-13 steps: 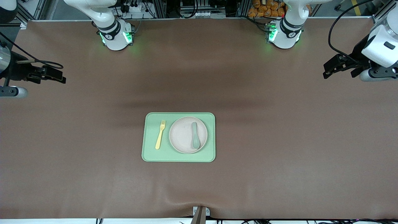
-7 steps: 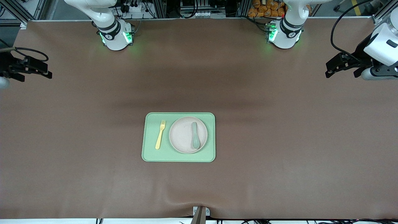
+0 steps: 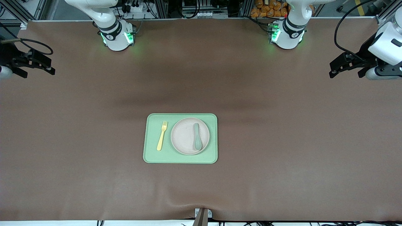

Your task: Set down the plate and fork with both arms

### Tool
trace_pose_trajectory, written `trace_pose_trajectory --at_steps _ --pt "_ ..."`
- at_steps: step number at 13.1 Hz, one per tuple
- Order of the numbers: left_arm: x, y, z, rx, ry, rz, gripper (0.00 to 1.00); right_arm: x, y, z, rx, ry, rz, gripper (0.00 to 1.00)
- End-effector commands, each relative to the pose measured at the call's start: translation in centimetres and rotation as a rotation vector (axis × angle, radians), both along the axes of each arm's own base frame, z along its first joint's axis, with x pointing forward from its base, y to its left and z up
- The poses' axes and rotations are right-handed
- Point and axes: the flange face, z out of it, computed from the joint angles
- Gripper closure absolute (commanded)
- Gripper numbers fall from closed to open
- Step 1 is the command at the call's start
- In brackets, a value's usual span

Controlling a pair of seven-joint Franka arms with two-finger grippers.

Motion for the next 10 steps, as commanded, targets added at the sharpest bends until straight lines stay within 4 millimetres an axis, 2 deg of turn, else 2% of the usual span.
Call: trace_pose_trajectory --at_steps 1,10 --pt "-0.69 0.16 0.57 0.017 -0.011 -0.018 0.0 -0.67 -0.04 0.13 -0.034 -0.008 0.016 0.0" --pt "0.12 -0.01 0.67 0.016 -0.013 -0.018 0.0 -0.02 0.1 0.5 -0.026 -0.024 0.021 0.0"
